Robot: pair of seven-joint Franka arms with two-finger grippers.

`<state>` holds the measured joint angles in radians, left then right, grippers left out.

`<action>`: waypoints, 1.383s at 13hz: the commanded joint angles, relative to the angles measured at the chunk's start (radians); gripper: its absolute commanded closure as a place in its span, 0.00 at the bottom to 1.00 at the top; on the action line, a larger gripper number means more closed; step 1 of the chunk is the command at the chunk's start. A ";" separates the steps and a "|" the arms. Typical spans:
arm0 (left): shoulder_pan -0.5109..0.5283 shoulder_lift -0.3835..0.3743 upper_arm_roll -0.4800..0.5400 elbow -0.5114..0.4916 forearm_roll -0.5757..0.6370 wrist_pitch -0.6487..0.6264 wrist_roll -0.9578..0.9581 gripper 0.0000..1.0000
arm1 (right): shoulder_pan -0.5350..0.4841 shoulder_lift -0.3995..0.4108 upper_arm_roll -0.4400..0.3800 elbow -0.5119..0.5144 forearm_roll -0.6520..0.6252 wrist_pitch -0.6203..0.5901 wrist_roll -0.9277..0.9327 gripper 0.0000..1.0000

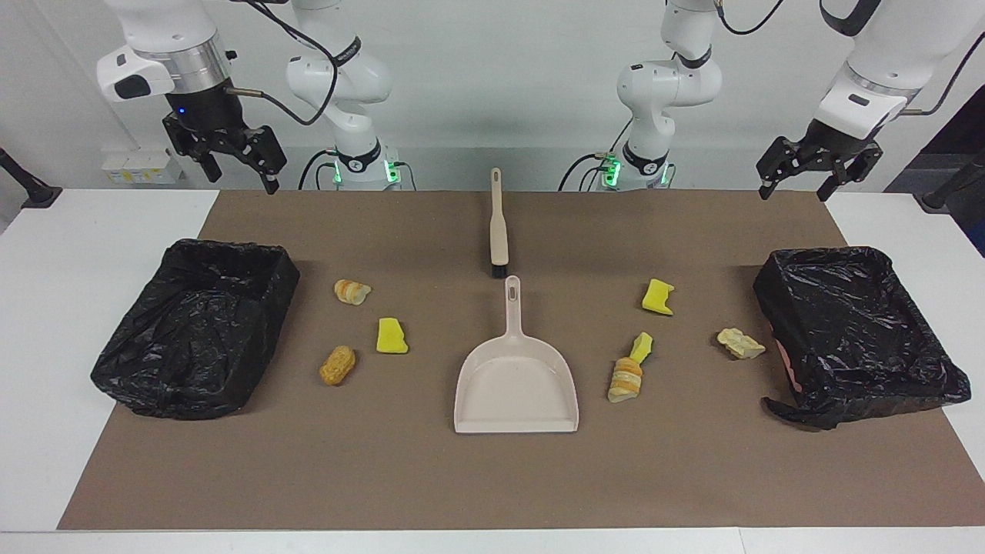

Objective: Sweep and dump trash in bin

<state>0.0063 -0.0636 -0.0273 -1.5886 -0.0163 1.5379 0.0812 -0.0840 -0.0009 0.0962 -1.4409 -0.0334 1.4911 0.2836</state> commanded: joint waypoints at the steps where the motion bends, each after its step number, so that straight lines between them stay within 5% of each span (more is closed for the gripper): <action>1: -0.008 -0.005 0.006 -0.017 -0.033 0.018 0.012 0.00 | -0.014 -0.014 0.005 -0.016 0.020 0.018 -0.021 0.00; 5: -0.051 -0.002 0.006 -0.053 -0.066 0.021 0.002 0.00 | -0.017 -0.017 0.003 -0.019 0.018 0.005 -0.029 0.00; 10: -0.207 -0.022 0.003 -0.212 -0.068 0.142 -0.125 0.00 | -0.004 -0.018 0.005 -0.038 0.018 -0.006 -0.014 0.00; 15: -0.402 -0.134 0.003 -0.480 -0.068 0.300 -0.217 0.00 | 0.139 0.054 0.014 -0.082 0.017 0.139 0.109 0.00; 18: -0.552 -0.139 0.003 -0.591 -0.068 0.410 -0.348 0.00 | 0.245 0.148 0.014 -0.105 0.003 0.271 0.195 0.00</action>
<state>-0.4618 -0.1530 -0.0442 -2.0695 -0.0791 1.8602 -0.1961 0.1199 0.0959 0.1108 -1.5352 -0.0245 1.6958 0.4302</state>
